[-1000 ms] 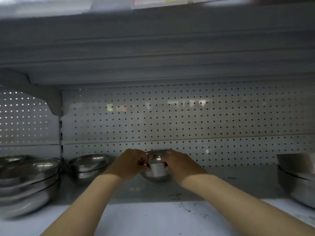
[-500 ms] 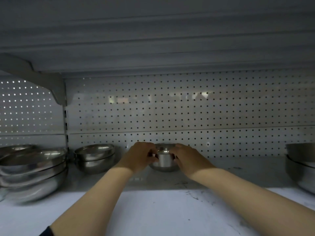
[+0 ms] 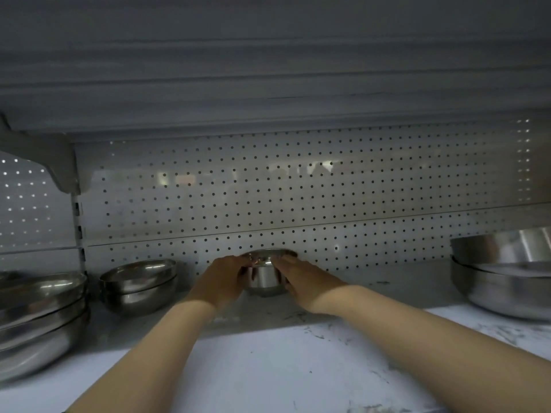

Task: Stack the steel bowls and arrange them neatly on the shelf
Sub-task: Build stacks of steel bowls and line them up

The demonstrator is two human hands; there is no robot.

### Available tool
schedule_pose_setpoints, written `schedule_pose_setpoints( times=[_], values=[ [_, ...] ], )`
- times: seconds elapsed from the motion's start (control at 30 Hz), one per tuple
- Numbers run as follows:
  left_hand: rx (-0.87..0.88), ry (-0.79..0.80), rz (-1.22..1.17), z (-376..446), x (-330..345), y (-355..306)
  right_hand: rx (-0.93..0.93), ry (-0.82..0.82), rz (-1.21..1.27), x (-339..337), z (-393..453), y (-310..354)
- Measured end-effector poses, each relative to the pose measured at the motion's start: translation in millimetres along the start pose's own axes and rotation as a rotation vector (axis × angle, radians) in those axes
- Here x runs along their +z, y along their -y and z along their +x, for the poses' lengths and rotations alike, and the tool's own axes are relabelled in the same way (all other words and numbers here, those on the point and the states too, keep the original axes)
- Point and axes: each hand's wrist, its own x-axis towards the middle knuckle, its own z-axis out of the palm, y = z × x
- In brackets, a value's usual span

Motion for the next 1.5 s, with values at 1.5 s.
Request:
schedule_pose_setpoints(
  times=[1.5],
  values=[
    [0.328,0.175,-0.204,13,45,-319,0.023,-0.144,-0.002,-170,-230,-224]
  ],
)
